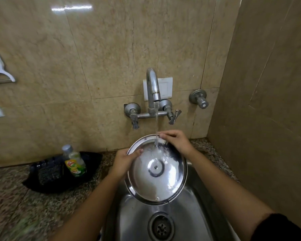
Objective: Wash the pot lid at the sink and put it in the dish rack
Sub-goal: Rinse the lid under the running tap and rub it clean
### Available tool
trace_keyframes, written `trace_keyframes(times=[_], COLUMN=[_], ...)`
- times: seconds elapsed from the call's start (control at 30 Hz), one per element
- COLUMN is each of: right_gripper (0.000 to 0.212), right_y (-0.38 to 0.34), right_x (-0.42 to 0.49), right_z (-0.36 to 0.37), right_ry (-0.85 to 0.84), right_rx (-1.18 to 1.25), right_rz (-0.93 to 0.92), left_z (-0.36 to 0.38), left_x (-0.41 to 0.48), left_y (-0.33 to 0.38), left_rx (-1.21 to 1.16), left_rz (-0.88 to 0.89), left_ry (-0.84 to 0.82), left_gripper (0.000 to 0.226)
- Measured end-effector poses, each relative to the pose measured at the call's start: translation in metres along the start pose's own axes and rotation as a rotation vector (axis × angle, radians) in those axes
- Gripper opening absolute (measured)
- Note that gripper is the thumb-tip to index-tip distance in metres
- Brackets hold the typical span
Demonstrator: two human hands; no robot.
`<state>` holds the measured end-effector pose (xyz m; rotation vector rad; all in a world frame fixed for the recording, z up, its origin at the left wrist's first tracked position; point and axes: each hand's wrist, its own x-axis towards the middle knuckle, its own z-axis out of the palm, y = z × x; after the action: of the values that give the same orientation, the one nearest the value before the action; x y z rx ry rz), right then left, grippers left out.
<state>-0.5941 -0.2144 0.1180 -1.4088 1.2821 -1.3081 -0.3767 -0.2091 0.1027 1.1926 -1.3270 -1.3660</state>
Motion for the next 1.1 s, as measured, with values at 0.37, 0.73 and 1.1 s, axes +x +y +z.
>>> trace_keyframes(times=[0.37,0.73,1.1], right_gripper=[0.020,0.020,0.027], right_y=[-0.019,-0.015,0.049], right_x=[-0.002,-0.005,-0.053], right_z=[0.026,0.050,0.034], right_ry=[-0.167,-0.263,0.705], right_rx=[-0.169,-0.236,-0.459], right_rz=[-0.071,-0.043,0.225], left_z=[-0.005,0.001,-0.001], left_x=[0.001,0.001,-0.010], left_y=[0.008,0.009,-0.016], left_rx=[0.042,0.075,-0.108], left_rz=[-0.059,-0.067,-0.065], left_ry=[-0.227,-0.273,0.135], left_gripper=[0.022,0.025,0.038])
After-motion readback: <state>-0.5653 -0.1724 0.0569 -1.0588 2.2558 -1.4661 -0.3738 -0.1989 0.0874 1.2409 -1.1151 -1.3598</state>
